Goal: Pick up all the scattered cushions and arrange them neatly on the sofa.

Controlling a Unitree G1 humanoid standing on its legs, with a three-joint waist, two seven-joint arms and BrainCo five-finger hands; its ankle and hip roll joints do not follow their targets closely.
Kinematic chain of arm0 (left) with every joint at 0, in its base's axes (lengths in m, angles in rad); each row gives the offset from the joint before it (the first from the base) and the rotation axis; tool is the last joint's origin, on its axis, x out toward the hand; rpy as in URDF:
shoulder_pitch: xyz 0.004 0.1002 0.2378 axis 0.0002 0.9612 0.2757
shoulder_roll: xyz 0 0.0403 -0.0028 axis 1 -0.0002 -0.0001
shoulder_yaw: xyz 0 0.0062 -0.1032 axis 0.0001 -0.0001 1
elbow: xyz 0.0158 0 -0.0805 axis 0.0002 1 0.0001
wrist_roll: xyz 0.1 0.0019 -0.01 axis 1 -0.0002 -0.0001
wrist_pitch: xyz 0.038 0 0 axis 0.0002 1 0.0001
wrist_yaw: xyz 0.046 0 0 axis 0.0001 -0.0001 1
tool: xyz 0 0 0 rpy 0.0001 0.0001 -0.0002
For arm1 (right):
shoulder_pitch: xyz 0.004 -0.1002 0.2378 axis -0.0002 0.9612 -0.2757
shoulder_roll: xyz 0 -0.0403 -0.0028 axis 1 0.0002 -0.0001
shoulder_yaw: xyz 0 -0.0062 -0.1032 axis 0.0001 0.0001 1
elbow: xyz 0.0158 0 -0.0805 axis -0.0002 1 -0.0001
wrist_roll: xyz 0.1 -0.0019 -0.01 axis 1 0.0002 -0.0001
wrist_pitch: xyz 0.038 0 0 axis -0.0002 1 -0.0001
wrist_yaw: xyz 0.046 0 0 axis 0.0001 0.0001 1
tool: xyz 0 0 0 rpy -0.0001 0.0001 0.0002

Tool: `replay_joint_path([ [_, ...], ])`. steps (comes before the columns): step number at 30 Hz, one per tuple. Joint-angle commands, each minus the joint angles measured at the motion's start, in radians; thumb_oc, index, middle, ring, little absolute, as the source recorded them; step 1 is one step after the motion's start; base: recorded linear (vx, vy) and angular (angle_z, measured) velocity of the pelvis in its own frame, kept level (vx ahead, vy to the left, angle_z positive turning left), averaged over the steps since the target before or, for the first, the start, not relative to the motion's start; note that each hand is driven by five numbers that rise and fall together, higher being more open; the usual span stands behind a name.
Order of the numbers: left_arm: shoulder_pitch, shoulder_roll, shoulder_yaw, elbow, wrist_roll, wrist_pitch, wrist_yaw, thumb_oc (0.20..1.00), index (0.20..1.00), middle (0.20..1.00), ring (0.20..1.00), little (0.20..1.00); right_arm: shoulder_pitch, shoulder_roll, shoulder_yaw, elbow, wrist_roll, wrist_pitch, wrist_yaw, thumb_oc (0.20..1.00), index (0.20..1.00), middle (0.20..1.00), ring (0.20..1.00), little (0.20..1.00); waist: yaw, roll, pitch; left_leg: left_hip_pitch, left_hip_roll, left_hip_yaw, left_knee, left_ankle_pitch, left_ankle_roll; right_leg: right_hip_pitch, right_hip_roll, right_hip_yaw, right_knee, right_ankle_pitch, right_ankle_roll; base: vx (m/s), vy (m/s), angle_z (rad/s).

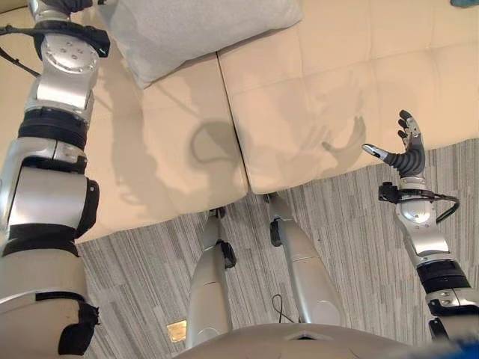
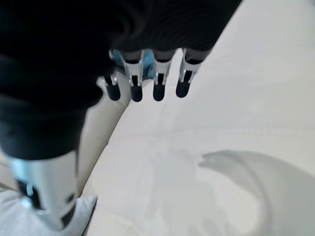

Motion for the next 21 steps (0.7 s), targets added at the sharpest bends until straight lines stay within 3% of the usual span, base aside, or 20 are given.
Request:
replay_joint_path([
  [1, -0.002, -0.044, 0.065, -0.124, 0.029, -0.134, 0.126, 1.000, 1.000, 1.000, 1.000, 1.000, 0.048, -0.033, -0.049, -0.052, -0.043, -0.055, -0.023, 1.000, 1.000, 1.000, 1.000, 1.000, -0.012, 0.011, -0.084, 0.099, 0.027, -0.075, 0.005, -0.126, -0.078, 0.135, -0.045, -0.086, -0.187, 0.030, 0.152, 0.00, -0.024, 0.03],
  [4, 0.059, -0.090, 0.084, -0.285, 0.090, -0.147, 0.143, 1.000, 1.000, 1.000, 1.000, 1.000, 0.044, -0.024, -0.046, -0.049, -0.047, -0.056, -0.026, 1.000, 1.000, 1.000, 1.000, 1.000, -0.007, 0.011, -0.083, 0.102, 0.027, -0.079, 0.005, -0.128, -0.080, 0.140, -0.045, -0.089, -0.188, 0.027, 0.149, 0.00, -0.008, 0.07],
  [9, 0.109, -0.160, 0.065, -0.384, 0.141, -0.143, 0.115, 1.000, 1.000, 1.000, 1.000, 1.000, 0.034, -0.020, -0.034, -0.042, -0.041, -0.055, -0.015, 1.000, 1.000, 1.000, 1.000, 1.000, -0.001, 0.008, -0.085, 0.108, 0.030, -0.081, 0.005, -0.132, -0.082, 0.146, -0.046, -0.090, -0.188, 0.026, 0.150, 0.00, 0.000, 0.02],
  [15, 0.074, -0.190, -0.033, -0.230, 0.145, -0.097, 0.034, 1.000, 1.000, 1.000, 1.000, 1.000, 0.015, -0.034, -0.023, -0.027, -0.048, -0.036, -0.015, 1.000, 1.000, 1.000, 1.000, 1.000, -0.008, 0.006, -0.078, 0.115, 0.027, -0.073, 0.005, -0.128, -0.082, 0.149, -0.049, -0.089, -0.187, 0.033, 0.150, 0.00, 0.000, 0.00],
  [21, 0.042, -0.198, -0.056, -0.029, 0.105, -0.066, -0.010, 1.000, 1.000, 1.000, 1.000, 1.000, 0.015, -0.031, -0.018, -0.010, -0.045, -0.024, -0.014, 1.000, 1.000, 1.000, 1.000, 1.000, -0.015, 0.005, -0.073, 0.120, 0.028, -0.069, 0.005, -0.123, -0.080, 0.154, -0.049, -0.087, -0.187, 0.037, 0.149, -0.01, 0.001, -0.04],
])
